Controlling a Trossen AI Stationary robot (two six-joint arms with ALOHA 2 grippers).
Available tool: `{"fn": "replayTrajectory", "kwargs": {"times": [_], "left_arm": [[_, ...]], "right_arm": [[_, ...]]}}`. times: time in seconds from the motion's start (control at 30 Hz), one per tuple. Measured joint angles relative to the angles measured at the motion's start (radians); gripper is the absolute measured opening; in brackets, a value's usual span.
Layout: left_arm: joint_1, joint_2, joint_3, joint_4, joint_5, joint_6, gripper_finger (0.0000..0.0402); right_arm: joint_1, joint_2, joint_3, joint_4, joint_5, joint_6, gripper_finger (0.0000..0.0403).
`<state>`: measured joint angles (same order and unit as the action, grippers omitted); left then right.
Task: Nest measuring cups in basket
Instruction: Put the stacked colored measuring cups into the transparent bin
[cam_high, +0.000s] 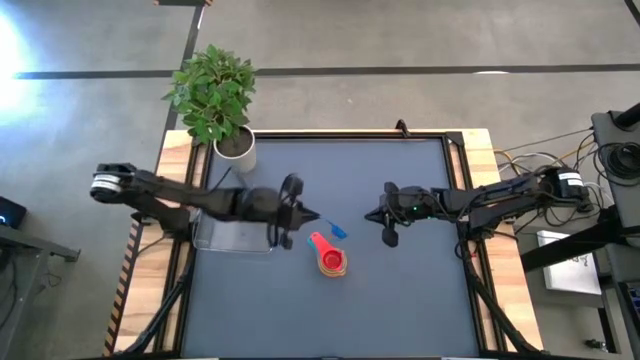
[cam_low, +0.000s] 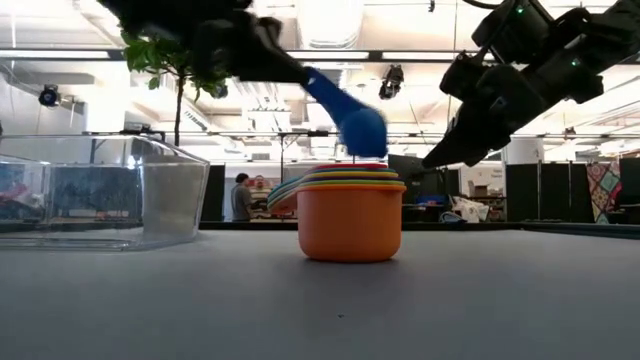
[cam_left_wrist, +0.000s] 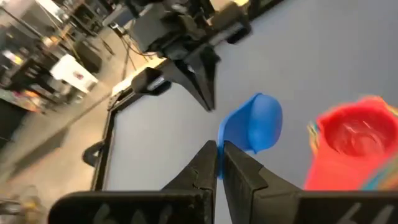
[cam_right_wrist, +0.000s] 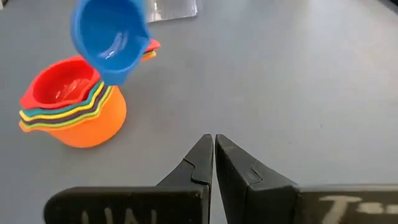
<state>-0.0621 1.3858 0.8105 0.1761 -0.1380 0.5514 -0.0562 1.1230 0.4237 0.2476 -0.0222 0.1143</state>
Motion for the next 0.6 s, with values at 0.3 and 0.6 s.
{"fn": "replayTrajectory", "kwargs": {"times": [0.3,0.6], "left_arm": [[-0.196,-0.036,-0.195,0.266,-0.238,0.072,0.0],[-0.267,-0.004,-0.207,0.335,-0.334,0.11,0.0]], "right_arm": [[-0.01,0.013,0.009,0.031,0.012,0.054,0.0009],[-0.01,0.019,0.012,0.053,0.026,0.119,0.0009]]}}
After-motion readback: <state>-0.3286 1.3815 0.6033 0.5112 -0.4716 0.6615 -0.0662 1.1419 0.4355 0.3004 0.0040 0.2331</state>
